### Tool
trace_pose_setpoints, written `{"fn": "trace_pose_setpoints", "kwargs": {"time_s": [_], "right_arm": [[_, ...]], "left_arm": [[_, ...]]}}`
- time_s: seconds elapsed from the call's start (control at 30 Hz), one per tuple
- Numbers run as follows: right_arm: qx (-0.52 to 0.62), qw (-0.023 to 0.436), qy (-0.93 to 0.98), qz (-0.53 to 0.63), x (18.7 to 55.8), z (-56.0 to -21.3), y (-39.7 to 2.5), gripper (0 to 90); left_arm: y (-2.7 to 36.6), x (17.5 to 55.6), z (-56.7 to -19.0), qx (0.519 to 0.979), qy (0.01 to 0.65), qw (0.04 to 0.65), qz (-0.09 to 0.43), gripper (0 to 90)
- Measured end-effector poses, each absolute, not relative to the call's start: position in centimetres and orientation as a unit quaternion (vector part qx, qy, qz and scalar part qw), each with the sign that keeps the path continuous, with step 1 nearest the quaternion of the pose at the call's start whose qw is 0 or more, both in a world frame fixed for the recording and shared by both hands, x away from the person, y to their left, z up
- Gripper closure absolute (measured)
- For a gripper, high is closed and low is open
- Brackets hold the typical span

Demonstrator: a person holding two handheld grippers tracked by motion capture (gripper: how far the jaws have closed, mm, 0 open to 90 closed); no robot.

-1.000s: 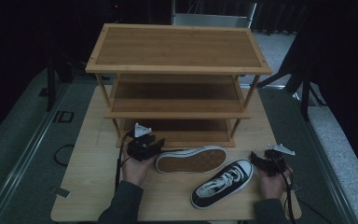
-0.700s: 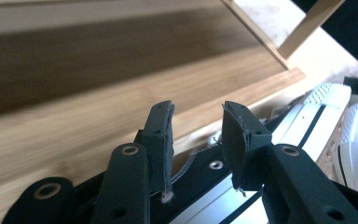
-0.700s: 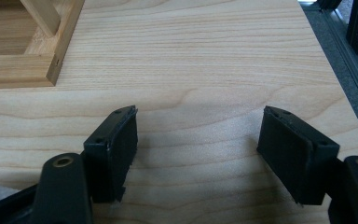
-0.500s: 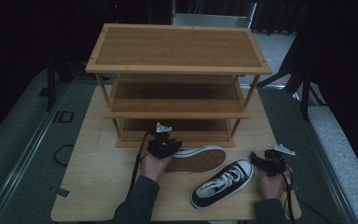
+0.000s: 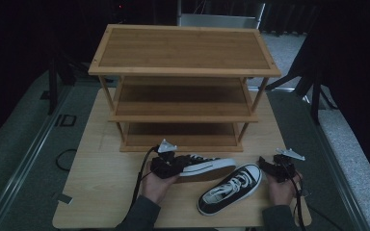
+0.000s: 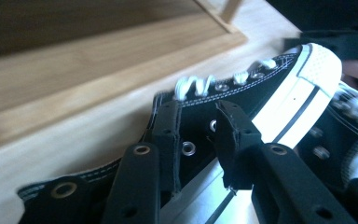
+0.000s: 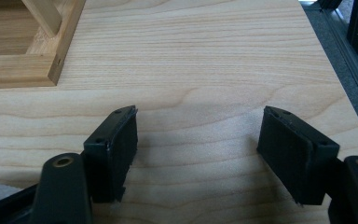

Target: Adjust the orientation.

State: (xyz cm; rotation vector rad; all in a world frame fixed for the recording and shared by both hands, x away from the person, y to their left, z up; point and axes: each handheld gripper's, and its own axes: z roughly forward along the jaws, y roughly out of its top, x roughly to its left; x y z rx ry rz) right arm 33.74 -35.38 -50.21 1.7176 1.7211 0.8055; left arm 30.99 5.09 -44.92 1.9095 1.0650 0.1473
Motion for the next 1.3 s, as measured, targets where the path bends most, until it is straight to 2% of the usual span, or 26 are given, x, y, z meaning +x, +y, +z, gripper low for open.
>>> {"fn": "trace_pose_setpoints", "kwargs": {"time_s": [0.57,0.93,1.13,1.3], "right_arm": [[0.643,0.284,0.642,0.304,33.6,-50.2,-35.4,28.4],[0.643,0.285,0.643,0.303,33.6,-50.2,-35.3,28.4],[0.643,0.285,0.643,0.303,33.6,-50.2,-35.3,28.4],[0.643,0.285,0.643,0.303,33.6,-50.2,-35.3,28.4]], "left_arm": [[5.1,25.6,-45.0,0.793,0.385,0.469,0.041,67.4],[5.8,25.8,-44.4,0.789,0.390,0.473,0.029,64.7],[6.1,26.1,-43.6,0.791,0.387,0.472,0.045,63.9],[6.6,27.0,-42.4,0.794,0.371,0.476,0.073,69.9]]}}
